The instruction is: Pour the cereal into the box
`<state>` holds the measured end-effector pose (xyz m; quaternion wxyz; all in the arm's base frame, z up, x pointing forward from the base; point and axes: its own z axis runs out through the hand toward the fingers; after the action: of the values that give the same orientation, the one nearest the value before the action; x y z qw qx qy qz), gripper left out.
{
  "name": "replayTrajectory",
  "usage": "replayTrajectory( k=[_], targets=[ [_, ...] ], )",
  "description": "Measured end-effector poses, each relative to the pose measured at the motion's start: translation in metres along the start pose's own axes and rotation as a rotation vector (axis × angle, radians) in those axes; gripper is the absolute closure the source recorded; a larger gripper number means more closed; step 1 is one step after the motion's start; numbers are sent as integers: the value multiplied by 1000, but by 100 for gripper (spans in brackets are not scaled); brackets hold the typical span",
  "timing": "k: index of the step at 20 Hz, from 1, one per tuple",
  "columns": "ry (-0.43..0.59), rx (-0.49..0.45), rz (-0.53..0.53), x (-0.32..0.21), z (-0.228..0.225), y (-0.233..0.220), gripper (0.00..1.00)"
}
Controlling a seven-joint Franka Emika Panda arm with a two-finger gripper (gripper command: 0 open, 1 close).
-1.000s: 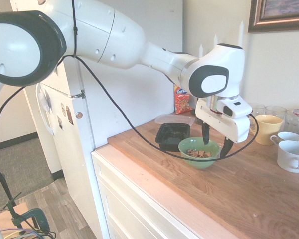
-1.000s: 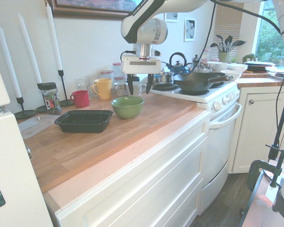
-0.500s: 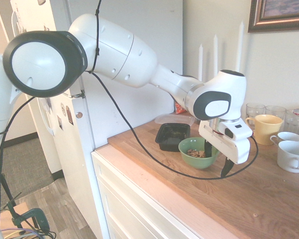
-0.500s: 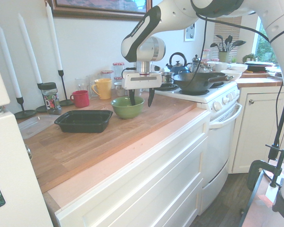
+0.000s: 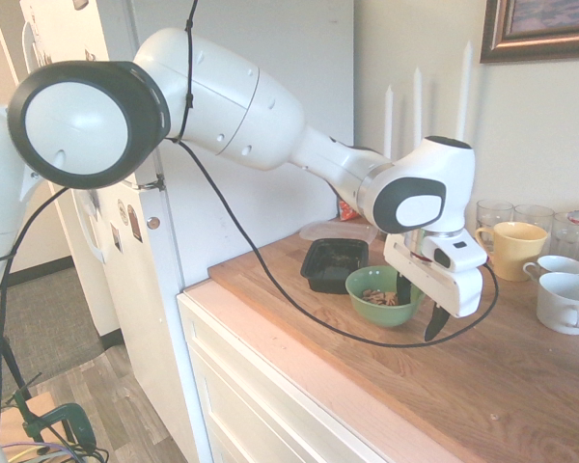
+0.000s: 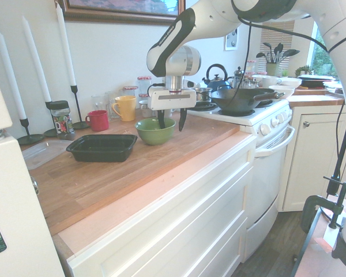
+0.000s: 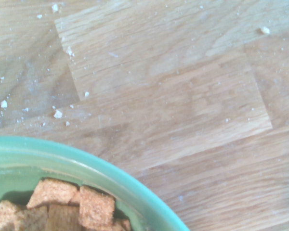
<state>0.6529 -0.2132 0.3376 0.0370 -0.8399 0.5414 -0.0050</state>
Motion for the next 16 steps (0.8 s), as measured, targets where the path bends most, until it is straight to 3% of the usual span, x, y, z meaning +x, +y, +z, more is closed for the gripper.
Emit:
replayTrajectory(
  k=[16],
  targets=[
    [-8, -1, -11, -6, -6, -5, 100]
  ],
)
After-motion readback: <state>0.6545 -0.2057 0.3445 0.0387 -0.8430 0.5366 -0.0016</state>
